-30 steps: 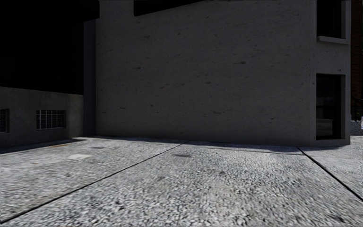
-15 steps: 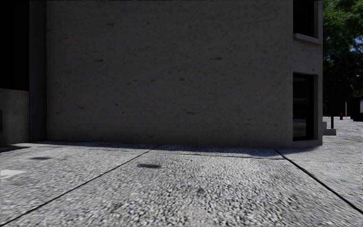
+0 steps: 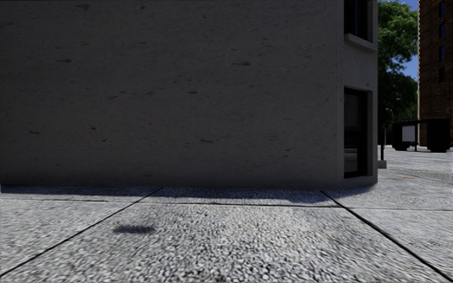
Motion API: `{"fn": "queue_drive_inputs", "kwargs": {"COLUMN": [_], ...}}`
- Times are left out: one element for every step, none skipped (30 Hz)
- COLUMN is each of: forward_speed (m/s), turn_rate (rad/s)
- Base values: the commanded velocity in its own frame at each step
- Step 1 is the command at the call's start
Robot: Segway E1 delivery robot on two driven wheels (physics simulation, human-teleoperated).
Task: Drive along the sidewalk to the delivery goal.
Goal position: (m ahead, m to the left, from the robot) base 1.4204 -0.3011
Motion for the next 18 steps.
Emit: {"fn": "queue_drive_inputs", "kwargs": {"forward_speed": [1.19,1.19,1.19,1.19,1.19,1.19,1.19,1.19,1.19,1.19,1.19,1.19,1.19,1.19,1.19,1.19,1.19,1.19], "turn_rate": [0.0,0.0,0.0,0.0,0.0,0.0,0.0,0.0,0.0,0.0,0.0,0.0,0.0,0.0,0.0,0.0,0.0,0.0]}}
